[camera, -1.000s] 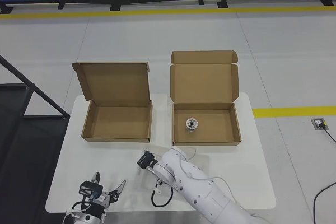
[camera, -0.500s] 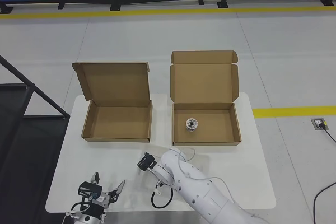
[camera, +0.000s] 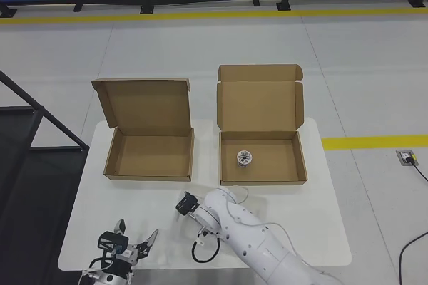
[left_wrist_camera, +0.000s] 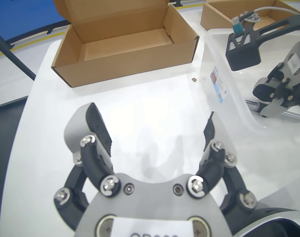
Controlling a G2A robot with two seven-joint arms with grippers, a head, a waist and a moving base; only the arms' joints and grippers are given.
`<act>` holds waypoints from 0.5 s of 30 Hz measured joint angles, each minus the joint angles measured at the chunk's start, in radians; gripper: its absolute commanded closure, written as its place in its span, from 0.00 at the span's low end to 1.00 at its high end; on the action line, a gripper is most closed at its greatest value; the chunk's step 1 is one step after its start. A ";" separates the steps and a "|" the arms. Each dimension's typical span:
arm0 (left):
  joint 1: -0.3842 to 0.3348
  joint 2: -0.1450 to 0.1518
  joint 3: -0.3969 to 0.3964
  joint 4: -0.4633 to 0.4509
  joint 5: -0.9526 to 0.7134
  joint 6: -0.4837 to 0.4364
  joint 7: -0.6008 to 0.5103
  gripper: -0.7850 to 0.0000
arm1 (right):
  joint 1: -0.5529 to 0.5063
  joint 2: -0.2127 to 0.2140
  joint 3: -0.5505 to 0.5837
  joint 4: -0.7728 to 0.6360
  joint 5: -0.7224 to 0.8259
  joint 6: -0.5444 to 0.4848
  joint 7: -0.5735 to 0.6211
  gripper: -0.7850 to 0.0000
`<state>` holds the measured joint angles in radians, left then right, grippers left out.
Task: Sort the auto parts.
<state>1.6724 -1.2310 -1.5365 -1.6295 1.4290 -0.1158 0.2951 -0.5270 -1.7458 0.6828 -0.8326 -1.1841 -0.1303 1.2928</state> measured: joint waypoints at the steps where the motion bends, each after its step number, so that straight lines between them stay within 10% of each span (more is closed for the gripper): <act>1: 0.000 0.000 0.000 0.000 0.000 0.000 -0.001 0.00 | 0.000 -0.001 -0.001 0.001 0.001 -0.001 -0.002 0.64; 15: -0.005 0.000 -0.001 0.000 0.000 -0.004 -0.004 0.00 | 0.005 -0.018 -0.006 0.032 -0.008 0.023 0.003 0.67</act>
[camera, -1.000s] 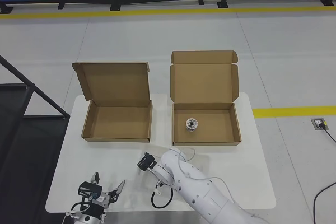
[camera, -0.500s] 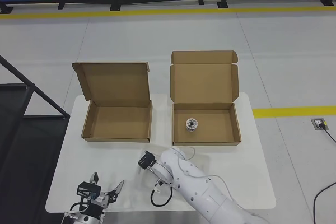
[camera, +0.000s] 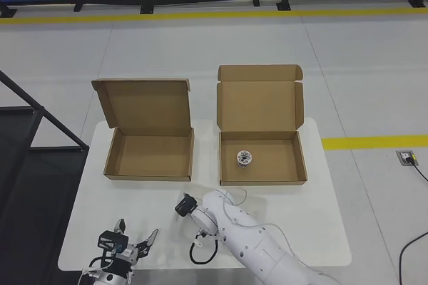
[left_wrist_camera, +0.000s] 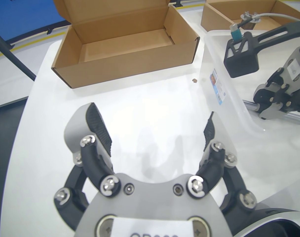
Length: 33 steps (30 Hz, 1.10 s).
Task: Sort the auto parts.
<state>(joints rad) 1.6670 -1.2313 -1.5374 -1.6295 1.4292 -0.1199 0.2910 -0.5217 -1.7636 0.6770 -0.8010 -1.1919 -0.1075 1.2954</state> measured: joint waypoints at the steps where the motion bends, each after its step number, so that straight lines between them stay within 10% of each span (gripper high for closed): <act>1: 0.000 0.000 0.000 0.000 0.000 0.000 0.000 0.00 | 0.002 -0.001 0.002 0.005 0.001 0.002 0.000 0.68; 4: -0.002 0.000 -0.001 0.002 -0.003 0.001 -0.001 0.00 | 0.009 -0.004 0.006 0.018 0.005 -0.004 -0.006 0.73; 6: -0.003 0.000 -0.002 0.003 -0.003 0.001 -0.002 0.00 | 0.013 -0.005 0.009 0.027 0.007 -0.008 -0.012 1.00; 19: -0.009 -0.001 -0.002 -0.001 -0.003 0.001 -0.011 0.00 | 0.008 0.004 0.035 -0.037 -0.029 -0.003 0.007 1.00; 33: -0.016 -0.002 0.007 -0.002 0.001 0.000 -0.021 0.00 | -0.147 0.082 0.138 -0.453 -0.197 -0.020 0.199 1.00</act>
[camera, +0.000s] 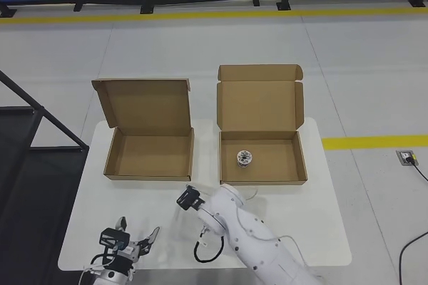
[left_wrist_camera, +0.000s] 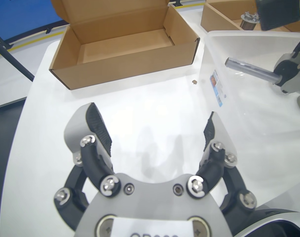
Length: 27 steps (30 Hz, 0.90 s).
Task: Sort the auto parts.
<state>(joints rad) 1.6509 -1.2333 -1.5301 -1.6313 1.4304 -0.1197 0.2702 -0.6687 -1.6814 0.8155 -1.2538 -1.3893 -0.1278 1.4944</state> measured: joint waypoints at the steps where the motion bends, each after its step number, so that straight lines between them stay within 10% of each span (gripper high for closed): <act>1: 0.000 0.000 0.000 -0.001 0.000 0.001 -0.001 0.00 | -0.014 0.005 0.007 -0.036 -0.014 -0.004 0.013 1.00; 17: -0.002 -0.001 0.008 -0.010 0.012 0.000 -0.007 0.00 | -0.172 0.049 0.061 -0.581 -0.314 -0.142 0.041 1.00; 27: 0.003 0.000 -0.008 -0.003 -0.006 -0.002 -0.001 0.00 | -0.175 0.048 0.061 -0.588 -0.319 -0.141 0.041 1.00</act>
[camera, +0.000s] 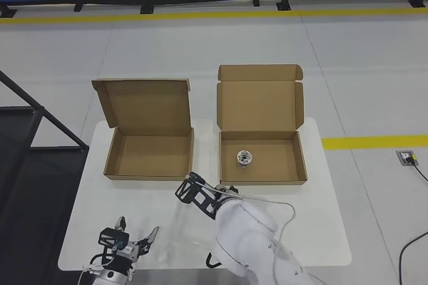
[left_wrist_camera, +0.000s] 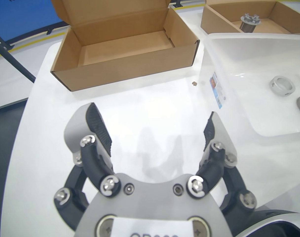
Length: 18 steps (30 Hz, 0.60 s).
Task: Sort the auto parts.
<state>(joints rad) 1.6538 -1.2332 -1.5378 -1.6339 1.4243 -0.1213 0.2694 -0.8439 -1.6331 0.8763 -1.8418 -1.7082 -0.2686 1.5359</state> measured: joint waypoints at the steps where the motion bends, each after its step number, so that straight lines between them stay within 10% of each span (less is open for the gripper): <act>1: 0.000 0.000 -0.001 0.001 0.000 -0.001 -0.001 0.00 | 0.000 0.000 0.000 0.000 0.000 0.000 0.000 1.00; 18: 0.023 0.002 -0.022 0.007 -0.015 -0.009 0.028 0.00 | 0.266 -0.002 0.364 0.199 0.244 0.134 -0.049 1.00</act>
<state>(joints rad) 1.6764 -1.2314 -1.5597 -1.6270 1.4098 -0.1301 0.2977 -0.5782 -1.6356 1.2403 -1.6430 -1.4641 -0.1347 1.4868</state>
